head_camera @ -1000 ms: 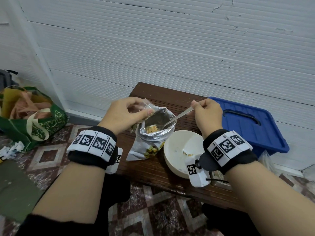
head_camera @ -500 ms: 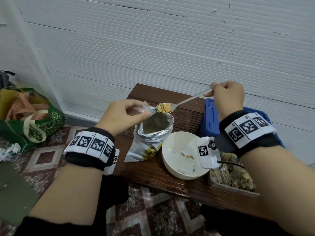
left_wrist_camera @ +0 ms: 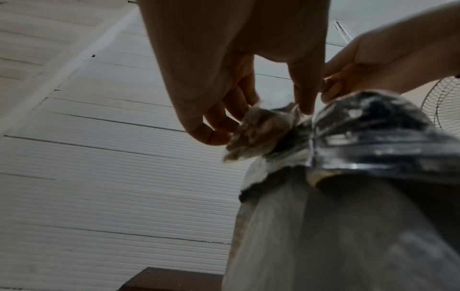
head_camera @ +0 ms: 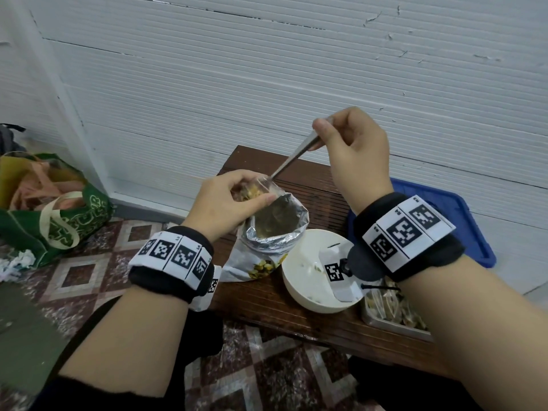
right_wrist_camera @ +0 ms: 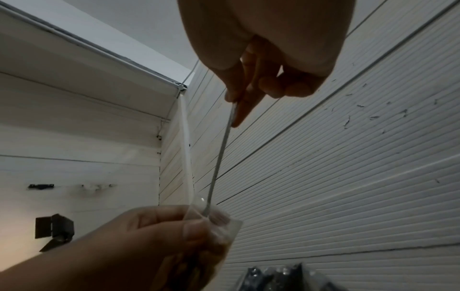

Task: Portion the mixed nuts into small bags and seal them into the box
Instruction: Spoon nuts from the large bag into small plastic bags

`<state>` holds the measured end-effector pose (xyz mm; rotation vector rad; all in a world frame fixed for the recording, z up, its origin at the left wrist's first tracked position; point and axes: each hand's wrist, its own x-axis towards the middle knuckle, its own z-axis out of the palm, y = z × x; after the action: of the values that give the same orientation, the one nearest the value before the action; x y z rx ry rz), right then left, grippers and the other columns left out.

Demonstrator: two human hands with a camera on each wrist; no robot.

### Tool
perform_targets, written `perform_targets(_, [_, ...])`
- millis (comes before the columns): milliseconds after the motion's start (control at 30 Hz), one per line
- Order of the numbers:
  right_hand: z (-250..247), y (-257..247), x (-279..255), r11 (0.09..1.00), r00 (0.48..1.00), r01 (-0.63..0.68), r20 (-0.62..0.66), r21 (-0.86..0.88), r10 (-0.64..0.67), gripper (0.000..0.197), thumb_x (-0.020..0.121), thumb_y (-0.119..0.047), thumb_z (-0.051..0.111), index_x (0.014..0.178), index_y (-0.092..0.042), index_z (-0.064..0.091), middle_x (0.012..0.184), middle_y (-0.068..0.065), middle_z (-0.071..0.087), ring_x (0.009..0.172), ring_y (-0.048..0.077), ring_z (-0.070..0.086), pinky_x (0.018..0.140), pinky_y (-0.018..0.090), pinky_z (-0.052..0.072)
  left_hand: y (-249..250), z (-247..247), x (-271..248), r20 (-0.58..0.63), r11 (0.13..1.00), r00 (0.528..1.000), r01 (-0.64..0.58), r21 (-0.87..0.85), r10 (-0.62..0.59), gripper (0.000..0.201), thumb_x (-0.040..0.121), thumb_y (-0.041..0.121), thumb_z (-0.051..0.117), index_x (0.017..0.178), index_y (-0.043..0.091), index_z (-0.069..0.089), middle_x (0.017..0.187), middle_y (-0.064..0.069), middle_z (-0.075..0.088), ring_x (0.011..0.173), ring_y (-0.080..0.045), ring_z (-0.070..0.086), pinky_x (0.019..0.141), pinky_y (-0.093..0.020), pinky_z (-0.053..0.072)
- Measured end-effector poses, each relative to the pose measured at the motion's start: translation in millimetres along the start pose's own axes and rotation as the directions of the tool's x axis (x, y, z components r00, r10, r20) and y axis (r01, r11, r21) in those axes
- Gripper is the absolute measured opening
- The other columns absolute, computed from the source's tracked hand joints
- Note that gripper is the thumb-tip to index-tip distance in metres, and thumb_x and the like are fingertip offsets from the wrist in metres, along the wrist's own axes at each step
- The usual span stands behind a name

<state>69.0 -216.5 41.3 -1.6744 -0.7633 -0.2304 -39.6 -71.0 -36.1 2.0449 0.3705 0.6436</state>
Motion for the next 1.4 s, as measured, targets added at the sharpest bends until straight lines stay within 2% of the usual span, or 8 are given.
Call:
perform_targets(200, [-15, -2, 1, 0.993, 0.985, 0.069, -0.165, 0.098, -0.052, 0.02, 0.092, -0.013, 0.061, 0.076, -0.022, 0.054, 0.075, -0.006, 0.063, 0.069, -0.001, 0.064, 0.068, 0.012, 0.047, -3, -9, 4, -0.077, 0.997, 0.995, 0.064, -0.054, -0.068, 0.026, 0.081, 0.032, 0.073, 0.103, 0.02, 0.068, 0.091, 0.011, 0.067, 0.082, 0.006, 0.062, 0.066, -0.005, 0.045])
perform_targets(367, [-29, 10, 3, 0.995, 0.944, -0.058, -0.319, 0.077, 0.08, 0.023, 0.094, -0.017, 0.059, 0.073, -0.022, 0.051, 0.074, -0.006, 0.063, 0.066, -0.003, 0.063, 0.067, 0.01, 0.047, -3, -17, 5, -0.113, 0.992, 0.99, 0.07, -0.108, -0.082, 0.024, 0.084, 0.033, 0.07, 0.106, 0.023, 0.068, 0.093, 0.01, 0.069, 0.081, 0.01, 0.063, 0.064, -0.005, 0.047])
perform_targets(467, [-27, 23, -5, 0.984, 0.946, -0.173, -0.284, -0.044, 0.153, 0.027, 0.094, -0.022, 0.058, 0.069, -0.023, 0.048, 0.071, -0.005, 0.061, 0.064, 0.003, 0.058, 0.059, 0.007, 0.042, 0, -18, 4, -0.135, 0.987, 0.988, 0.052, -0.149, -0.073, 0.015, 0.085, 0.029, 0.069, 0.1, 0.033, 0.064, 0.093, 0.013, 0.067, 0.078, 0.017, 0.06, 0.062, -0.003, 0.046])
perform_targets(600, [-9, 41, -32, 0.945, 0.966, -0.242, -0.147, -0.218, 0.214, 0.027, 0.093, -0.024, 0.059, 0.067, -0.019, 0.05, 0.068, -0.004, 0.058, 0.06, 0.002, 0.049, 0.054, 0.007, 0.037, 2, -15, 4, -0.157, 0.984, 0.986, 0.023, -0.174, -0.051, 0.02, 0.085, 0.026, 0.069, 0.103, 0.031, 0.064, 0.094, 0.01, 0.069, 0.081, 0.011, 0.063, 0.069, -0.006, 0.048])
perform_targets(900, [25, 70, -62, 0.914, 0.977, -0.158, 0.074, -0.373, 0.199, 0.019, 0.087, -0.028, 0.066, 0.074, -0.022, 0.053, 0.07, -0.007, 0.053, 0.083, 0.023, 0.055, 0.08, 0.044, 0.047, 13, -11, 2, -0.223, 0.973, 0.975, -0.056, -0.226, 0.005, 0.019, 0.084, 0.026, 0.071, 0.1, 0.033, 0.067, 0.098, 0.009, 0.069, 0.088, 0.002, 0.066, 0.074, -0.01, 0.05])
perform_targets(1133, [-1, 51, -48, 0.939, 0.956, -0.282, 0.026, -0.196, 0.292, 0.03, 0.093, -0.043, 0.054, 0.077, -0.019, 0.061, 0.075, -0.003, 0.06, 0.077, 0.013, 0.056, 0.069, 0.03, 0.042, 36, 3, -6, -0.113, 0.971, 0.992, -0.082, -0.223, 0.058, 0.024, 0.084, 0.024, 0.071, 0.107, 0.031, 0.067, 0.091, 0.011, 0.07, 0.087, 0.002, 0.066, 0.078, -0.016, 0.053])
perform_targets(1233, [-26, 32, -39, 0.939, 0.939, -0.339, 0.035, -0.049, 0.341, 0.04, 0.094, -0.045, 0.052, 0.064, -0.023, 0.068, 0.075, 0.002, 0.069, 0.082, 0.011, 0.063, 0.07, 0.021, 0.042, 49, 21, -10, -0.045, 0.976, 0.992, -0.122, -0.179, 0.116, 0.026, 0.085, 0.028, 0.071, 0.11, 0.032, 0.068, 0.099, 0.01, 0.072, 0.095, -0.002, 0.066, 0.084, -0.024, 0.054])
perform_targets(1400, [-75, 15, -41, 0.923, 0.914, -0.38, 0.125, -0.06, 0.385, 0.038, 0.087, -0.035, 0.065, 0.052, -0.02, 0.067, 0.055, -0.004, 0.065, 0.057, 0.006, 0.052, 0.064, 0.022, 0.038, 67, 65, -23, -0.009, 0.958, 0.98, -0.195, -0.21, 0.197, 0.029, 0.085, 0.02, 0.072, 0.114, 0.019, 0.07, 0.103, 0.009, 0.072, 0.097, 0.002, 0.065, 0.086, -0.017, 0.051])
